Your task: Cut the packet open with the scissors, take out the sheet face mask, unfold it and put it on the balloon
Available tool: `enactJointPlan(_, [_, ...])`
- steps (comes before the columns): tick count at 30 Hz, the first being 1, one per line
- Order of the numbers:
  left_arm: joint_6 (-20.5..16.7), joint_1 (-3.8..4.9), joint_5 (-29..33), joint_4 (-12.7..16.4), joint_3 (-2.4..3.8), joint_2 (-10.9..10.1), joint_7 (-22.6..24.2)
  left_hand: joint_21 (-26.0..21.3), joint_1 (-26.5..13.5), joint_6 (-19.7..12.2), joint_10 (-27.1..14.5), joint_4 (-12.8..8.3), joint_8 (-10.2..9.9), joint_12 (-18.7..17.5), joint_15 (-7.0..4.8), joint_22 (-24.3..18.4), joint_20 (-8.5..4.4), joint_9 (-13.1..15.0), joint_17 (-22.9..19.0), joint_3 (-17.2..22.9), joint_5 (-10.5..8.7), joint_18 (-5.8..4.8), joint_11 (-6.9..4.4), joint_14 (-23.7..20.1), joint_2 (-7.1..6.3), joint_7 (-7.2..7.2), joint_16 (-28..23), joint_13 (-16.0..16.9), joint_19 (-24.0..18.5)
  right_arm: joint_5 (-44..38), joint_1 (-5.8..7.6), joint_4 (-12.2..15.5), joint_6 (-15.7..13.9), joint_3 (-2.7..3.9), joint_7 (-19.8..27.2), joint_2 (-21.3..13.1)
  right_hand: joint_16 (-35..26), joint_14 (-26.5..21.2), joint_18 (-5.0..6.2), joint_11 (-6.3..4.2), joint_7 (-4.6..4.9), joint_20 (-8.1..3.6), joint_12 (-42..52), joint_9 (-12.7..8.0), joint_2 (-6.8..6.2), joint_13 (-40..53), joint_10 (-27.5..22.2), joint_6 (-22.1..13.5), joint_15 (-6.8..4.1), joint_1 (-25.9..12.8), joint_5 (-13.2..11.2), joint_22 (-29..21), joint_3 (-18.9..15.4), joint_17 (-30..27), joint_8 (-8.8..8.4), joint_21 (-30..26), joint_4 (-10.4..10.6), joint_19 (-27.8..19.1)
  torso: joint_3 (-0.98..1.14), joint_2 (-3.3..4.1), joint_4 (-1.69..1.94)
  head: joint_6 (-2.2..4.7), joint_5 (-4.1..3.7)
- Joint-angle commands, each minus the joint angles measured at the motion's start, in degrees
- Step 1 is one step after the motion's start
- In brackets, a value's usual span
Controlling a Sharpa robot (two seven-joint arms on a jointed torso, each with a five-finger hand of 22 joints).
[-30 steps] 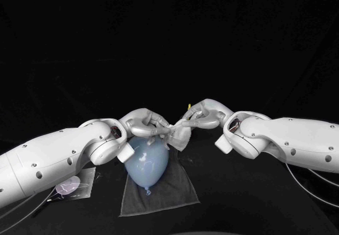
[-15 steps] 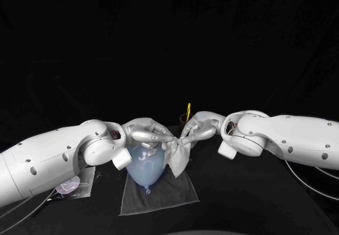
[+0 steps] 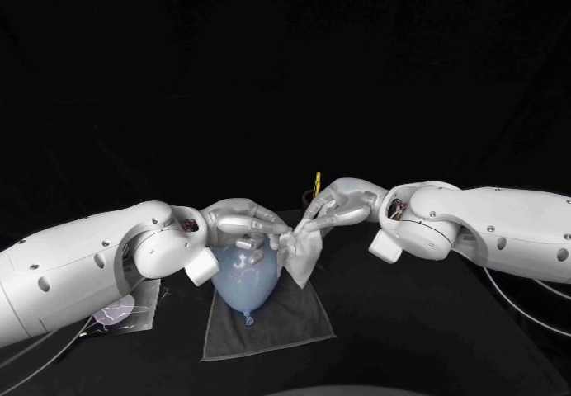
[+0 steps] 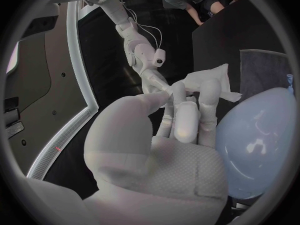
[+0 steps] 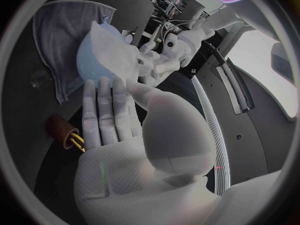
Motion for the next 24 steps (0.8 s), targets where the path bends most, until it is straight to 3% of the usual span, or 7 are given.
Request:
enactJointPlan(1, [-2.8, 0.05, 1.5, 0.1, 0.06, -0.1, 0.5, -3.3, 0.9, -0.9, -1.9, -1.7, -0.1, -1.3, 0.43, -4.6, 0.43, 0.0, -4.2, 0.4, 0.17, 1.52, 0.45, -2.6, 0.02, 0.35, -2.2, -0.6, -3.1, 6.5, 0.37, 0.3, -3.0, 0.11, 9.7, -0.2, -0.2, 0.5, 0.62, -0.12, 0.15, -0.11, 0.0, 0.3, 0.08, 0.0, 0.1, 0.3, 0.05, -0.3, 0.1, 0.1, -0.1, 0.0, 0.1, 0.4, -0.2, -0.1, -0.04, 0.02, 0.03, -0.2, 0.06])
enactJointPlan(3, [-3.1, 0.05, 1.0, 0.1, 0.06, -0.1, 0.7, -5.5, 1.2, -1.0, -2.9, -2.2, 0.1, -1.8, 0.71, -7.5, 0.72, 0.1, -6.8, 0.1, 0.16, 2.03, 0.67, -4.6, 0.39, 0.49, -3.6, -0.9, -5.4, 7.6, 0.63, 0.4, -2.7, 0.15, 11.2, -0.2, -0.2, 0.5, 0.62, -0.12, 0.15, -0.11, 0.0, 0.3, 0.08, 0.0, 0.1, 0.3, 0.05, -0.3, 0.1, 0.1, -0.1, 0.0, 0.1, 0.4, -0.2, -0.1, -0.05, 0.04, 0.04, -0.3, 0.13])
enactJointPlan(10, [-4.5, 0.05, 0.2, -0.2, 0.06, -0.1, 1.4, -7.2, 1.4, -0.7, -6.9, -2.5, 0.3, -1.8, 1.56, -8.3, 1.6, -0.1, -12.7, -1.7, 0.15, 1.97, 1.32, -10.9, 1.35, 0.77, -6.4, -0.7, -8.0, 9.2, 1.39, 0.0, -0.8, 0.27, 13.4, 0.2, -0.2, 0.5, 0.62, -0.12, 0.15, -0.11, 0.0, 0.3, 0.1, 0.0, 0.1, 0.3, 0.05, -0.3, 0.1, 0.1, -0.1, 0.0, 0.1, 0.4, -0.2, -0.1, -0.06, 0.07, 0.05, -0.65, 0.43])
enactJointPlan(13, [-5.9, 0.05, 0.7, -0.4, 0.06, -0.1, 2.7, -8.9, 1.5, -0.8, -11.6, -2.2, 0.1, -2.3, 2.99, -8.7, 2.82, -0.5, -22.4, -2.9, 0.28, 1.7, 2.71, -21.9, 2.22, 1.28, -11.1, -0.9, -11.4, 9.4, 1.85, -1.0, 0.8, 0.3, 13.3, 0.7, -0.2, 0.5, 0.62, -0.12, 0.14, -0.11, 0.0, 0.3, 0.15, 0.0, 0.1, 0.3, 0.05, -0.4, 0.1, 0.1, -0.1, 0.0, 0.09, 0.4, -0.2, -0.1, -0.04, -0.01, 0.04, -0.8, 0.72])
enactJointPlan(16, [-7.4, 0.05, 1.8, -0.5, 0.06, -0.1, 4.4, -10.7, 1.7, -0.8, -13.8, -2.1, 0.2, -4.1, 4.21, -9.4, 3.72, -0.6, -23.3, -3.1, 0.16, 1.4, 3.79, -26.6, 2.61, 1.82, -12.8, -2.2, -14.2, 9.5, 2.12, -1.9, 1.7, 0.32, 12.9, 1.1, -0.2, 0.5, 0.63, -0.12, 0.14, -0.12, 0.0, 0.3, 0.17, 0.0, 0.1, 0.3, 0.06, -0.4, 0.1, 0.1, -0.1, 0.0, 0.09, 0.4, -0.3, -0.1, -0.05, 0.0, -0.01, -1.03, 0.89])
enactJointPlan(18, [-8.3, 0.05, 2.9, -0.7, 0.06, -0.2, 5.9, -14.3, 1.7, -0.9, -14.2, -1.9, 0.3, -6.2, 5.85, -11.0, 4.95, -0.6, -25.2, -3.1, 0.21, 0.66, 4.85, -34.2, 2.77, 2.31, -17.1, -4.1, -18.7, 9.6, 2.24, -2.5, 2.2, 0.32, 12.7, 1.4, -0.2, 0.5, 0.63, -0.12, 0.14, -0.12, 0.0, 0.3, 0.17, 0.0, 0.1, 0.3, 0.06, -0.4, 0.1, 0.1, -0.1, 0.0, 0.09, 0.4, -0.3, -0.1, -0.04, 0.02, -0.02, -1.1, 0.95])
enactJointPlan(24, [-9.2, 0.05, 5.5, -0.7, 0.06, -0.5, 9.4, -24.7, 1.7, -0.8, -12.0, -1.0, -0.1, -12.3, 9.28, -16.5, 8.63, -0.4, -30.1, -3.5, 0.18, -1.54, 6.45, -49.4, 3.12, 2.9, -25.4, -9.8, -27.4, 9.6, 2.42, -3.4, 2.6, 0.34, 13.0, 2.1, -0.2, 0.5, 0.63, -0.12, 0.14, -0.12, -0.1, 0.3, 0.2, 0.0, 0.0, 0.2, 0.06, -0.4, 0.1, 0.2, -0.1, 0.0, 0.08, 0.5, -0.3, -0.1, 0.01, 0.07, -0.03, -1.58, 0.97])
